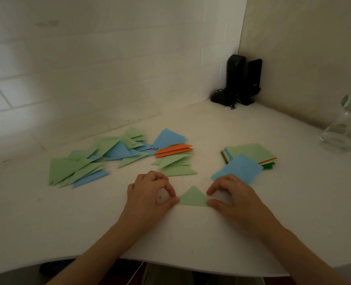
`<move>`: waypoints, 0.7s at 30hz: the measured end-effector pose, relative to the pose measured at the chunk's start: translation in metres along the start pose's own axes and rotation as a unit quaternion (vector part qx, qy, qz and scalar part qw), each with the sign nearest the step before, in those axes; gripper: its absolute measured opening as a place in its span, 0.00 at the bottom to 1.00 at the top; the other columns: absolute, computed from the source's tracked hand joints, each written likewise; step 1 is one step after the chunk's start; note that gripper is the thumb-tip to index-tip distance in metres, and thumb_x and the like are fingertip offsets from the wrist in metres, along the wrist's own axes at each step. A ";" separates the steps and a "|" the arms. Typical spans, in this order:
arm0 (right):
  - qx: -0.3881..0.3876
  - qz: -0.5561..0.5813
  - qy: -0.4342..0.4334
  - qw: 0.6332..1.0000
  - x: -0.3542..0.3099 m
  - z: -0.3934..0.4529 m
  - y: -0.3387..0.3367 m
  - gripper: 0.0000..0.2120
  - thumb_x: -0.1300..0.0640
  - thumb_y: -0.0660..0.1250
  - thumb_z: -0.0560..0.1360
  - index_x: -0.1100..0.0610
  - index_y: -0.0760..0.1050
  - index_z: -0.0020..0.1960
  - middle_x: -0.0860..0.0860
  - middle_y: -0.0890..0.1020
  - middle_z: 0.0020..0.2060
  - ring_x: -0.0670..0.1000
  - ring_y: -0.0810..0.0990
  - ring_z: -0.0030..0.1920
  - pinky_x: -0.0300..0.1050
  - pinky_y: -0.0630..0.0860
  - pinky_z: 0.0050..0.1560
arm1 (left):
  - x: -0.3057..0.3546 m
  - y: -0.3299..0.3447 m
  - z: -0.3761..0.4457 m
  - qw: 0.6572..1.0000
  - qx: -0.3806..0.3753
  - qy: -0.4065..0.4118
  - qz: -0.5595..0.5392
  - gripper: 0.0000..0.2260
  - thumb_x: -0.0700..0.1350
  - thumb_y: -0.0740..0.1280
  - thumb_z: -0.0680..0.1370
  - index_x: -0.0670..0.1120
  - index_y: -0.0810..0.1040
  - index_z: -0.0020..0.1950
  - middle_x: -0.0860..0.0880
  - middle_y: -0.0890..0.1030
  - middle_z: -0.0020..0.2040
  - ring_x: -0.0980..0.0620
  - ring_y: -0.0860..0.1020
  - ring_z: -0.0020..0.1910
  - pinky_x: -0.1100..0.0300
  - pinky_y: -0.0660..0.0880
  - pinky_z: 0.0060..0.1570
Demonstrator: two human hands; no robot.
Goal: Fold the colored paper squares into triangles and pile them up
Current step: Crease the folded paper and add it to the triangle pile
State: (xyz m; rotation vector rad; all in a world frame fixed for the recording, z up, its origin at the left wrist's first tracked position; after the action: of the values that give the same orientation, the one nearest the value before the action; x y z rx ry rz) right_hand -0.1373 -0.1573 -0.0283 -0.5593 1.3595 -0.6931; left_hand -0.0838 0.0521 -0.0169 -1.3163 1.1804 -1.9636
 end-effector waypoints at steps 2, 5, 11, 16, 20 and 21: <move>0.009 0.000 -0.008 1.000 0.000 -0.001 -0.001 0.14 0.52 0.74 0.68 0.37 0.70 0.40 0.44 0.75 0.49 0.46 0.75 0.54 0.52 0.71 0.58 | 0.006 0.001 -0.004 0.999 0.023 0.025 -0.001 0.03 0.50 0.70 0.74 0.56 0.78 0.46 0.58 0.71 0.54 0.57 0.65 0.55 0.58 0.63 0.54; 0.010 -0.009 -0.001 1.000 -0.003 -0.002 0.000 0.13 0.52 0.73 0.69 0.38 0.71 0.41 0.45 0.75 0.50 0.48 0.74 0.54 0.52 0.71 0.59 | 0.028 0.008 -0.010 0.997 0.012 0.079 0.023 0.12 0.42 0.63 0.78 0.52 0.73 0.60 0.53 0.70 0.58 0.54 0.66 0.54 0.62 0.66 0.54; 0.029 -0.016 -0.006 0.999 -0.005 -0.005 0.002 0.08 0.52 0.73 0.69 0.46 0.76 0.44 0.46 0.76 0.49 0.48 0.75 0.53 0.50 0.71 0.57 | 0.045 0.018 -0.001 0.995 -0.028 0.041 0.090 0.19 0.56 0.65 0.76 0.53 0.67 0.65 0.51 0.67 0.60 0.50 0.71 0.55 0.61 0.68 0.52; 0.046 -0.036 -0.025 0.998 -0.003 -0.009 0.003 0.06 0.51 0.72 0.70 0.49 0.77 0.46 0.45 0.76 0.48 0.47 0.75 0.52 0.48 0.72 0.55 | 0.046 0.014 0.007 0.997 -0.077 0.009 0.015 0.18 0.52 0.70 0.73 0.54 0.69 0.60 0.54 0.73 0.50 0.56 0.72 0.45 0.63 0.69 0.47; 0.138 -0.024 -0.092 0.986 -0.006 -0.017 -0.016 0.05 0.53 0.72 0.71 0.50 0.77 0.44 0.43 0.78 0.44 0.43 0.76 0.48 0.37 0.72 0.50 | 0.037 0.006 0.011 0.996 -0.067 -0.008 -0.064 0.11 0.47 0.68 0.75 0.56 0.73 0.56 0.55 0.77 0.46 0.60 0.74 0.39 0.63 0.71 0.43; 0.181 -0.030 -0.104 0.978 -0.006 -0.019 -0.026 0.04 0.56 0.72 0.71 0.51 0.77 0.43 0.43 0.78 0.43 0.43 0.77 0.46 0.35 0.71 0.48 | 0.032 0.001 0.015 0.996 -0.054 -0.017 -0.070 0.10 0.47 0.67 0.76 0.57 0.73 0.56 0.55 0.77 0.46 0.60 0.74 0.40 0.63 0.71 0.43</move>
State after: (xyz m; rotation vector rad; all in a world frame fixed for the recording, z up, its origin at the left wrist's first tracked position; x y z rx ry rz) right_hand -0.1597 -0.1701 -0.0079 -0.3696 0.9942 -0.8820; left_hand -0.0836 0.0213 -0.0005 -1.5176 1.2223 -1.9903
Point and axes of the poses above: each hand's wrist, its own z-axis towards the middle knuckle, its own y-axis out of the palm, x = y × z, the point moved 3 cm from there along z, towards the middle knuckle
